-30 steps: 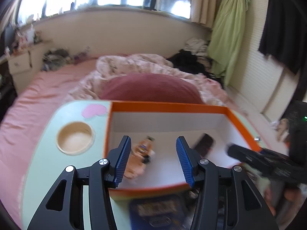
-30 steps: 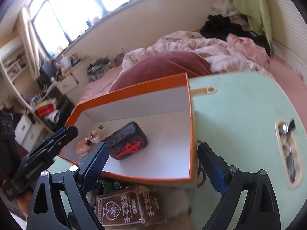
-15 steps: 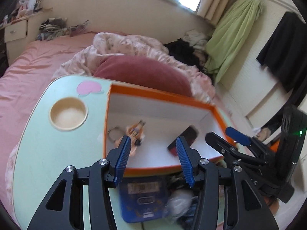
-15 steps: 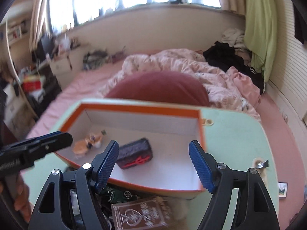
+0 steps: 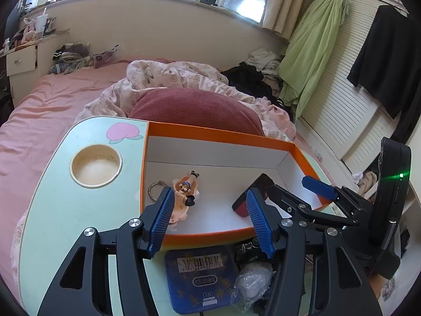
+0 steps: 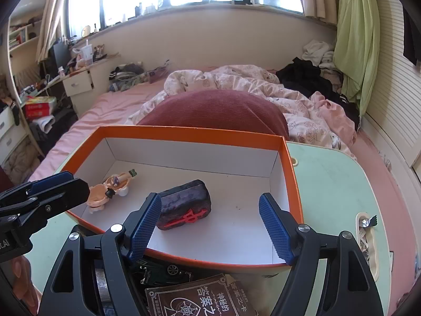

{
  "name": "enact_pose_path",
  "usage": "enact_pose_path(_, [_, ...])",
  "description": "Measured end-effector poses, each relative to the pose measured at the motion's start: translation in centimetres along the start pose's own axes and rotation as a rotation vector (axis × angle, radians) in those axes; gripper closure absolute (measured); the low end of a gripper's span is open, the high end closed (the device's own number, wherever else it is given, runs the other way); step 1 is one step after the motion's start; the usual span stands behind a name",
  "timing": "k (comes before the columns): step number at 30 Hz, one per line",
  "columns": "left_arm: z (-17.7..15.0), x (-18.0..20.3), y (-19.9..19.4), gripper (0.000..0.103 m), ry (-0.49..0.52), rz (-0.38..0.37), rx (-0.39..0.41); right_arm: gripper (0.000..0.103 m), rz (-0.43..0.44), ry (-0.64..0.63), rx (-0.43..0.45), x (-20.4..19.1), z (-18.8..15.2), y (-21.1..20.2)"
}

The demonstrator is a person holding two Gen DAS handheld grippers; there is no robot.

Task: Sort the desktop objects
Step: 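Lower the doll into the box with the left gripper while the right gripper lowers the red block in, then grasp the blue tin with the left gripper while the right gripper grasps the brown fur scrunchie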

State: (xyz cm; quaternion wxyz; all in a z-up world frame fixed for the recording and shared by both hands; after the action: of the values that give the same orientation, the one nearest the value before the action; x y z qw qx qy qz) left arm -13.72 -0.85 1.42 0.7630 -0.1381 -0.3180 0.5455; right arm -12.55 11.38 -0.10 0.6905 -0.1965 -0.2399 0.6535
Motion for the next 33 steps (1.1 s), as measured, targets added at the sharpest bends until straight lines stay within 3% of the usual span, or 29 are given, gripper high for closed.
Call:
enact_pose_path(7, [0.1, -0.4, -0.9, 0.045, -0.047, -0.035, 0.033, 0.027, -0.03, -0.055, 0.054, -0.5, 0.2, -0.9])
enact_pose_path(10, [0.0, -0.3, -1.6, 0.045, -0.042, -0.038, 0.049, 0.025, -0.016, -0.074, 0.115, -1.0, 0.1, -2.4])
enact_pose_path(13, [-0.2, 0.0, -2.2, 0.034, -0.032, -0.039, 0.053, 0.022, -0.004, -0.119, 0.125, -1.9, 0.0, -3.5])
enact_pose_path(19, [-0.1, -1.1, -3.9, 0.034, -0.062, -0.01, 0.106, 0.021, -0.004, -0.172, 0.182, -3.3, 1.1, -4.9])
enact_pose_path(23, [-0.3, -3.6, -4.8, 0.034, -0.119, 0.029, 0.127, 0.02, 0.099, -0.163, 0.067, -6.0, 1.7, -2.6])
enact_pose_path(25, [-0.3, -4.9, -5.3, 0.034, -0.145, 0.043, 0.14, 0.021, 0.137, -0.126, -0.067, -7.4, 1.6, -0.2])
enact_pose_path(29, [-0.6, -6.3, -6.4, 0.034, -0.149, 0.071, 0.168, 0.02, 0.174, 0.009, -0.255, -8.2, 1.8, 2.9])
enact_pose_path(33, [-0.8, -6.4, -7.1, 0.034, -0.141, 0.065, 0.184, 0.02, 0.123, -0.036, -0.288, -9.0, 1.8, 3.6])
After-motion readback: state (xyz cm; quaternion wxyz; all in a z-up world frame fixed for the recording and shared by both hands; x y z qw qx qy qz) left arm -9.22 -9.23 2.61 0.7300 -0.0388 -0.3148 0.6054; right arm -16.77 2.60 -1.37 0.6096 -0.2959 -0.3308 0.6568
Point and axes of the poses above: each gripper's, at about its wrist camera, not at the fingertips, and y roughly the way its jaws point, x to its right, z to its top, the point moved 7 cm from there along y, roughly the way its jaws point, and after that the axes turned 4 degrees about x, right-handed, at the moved point
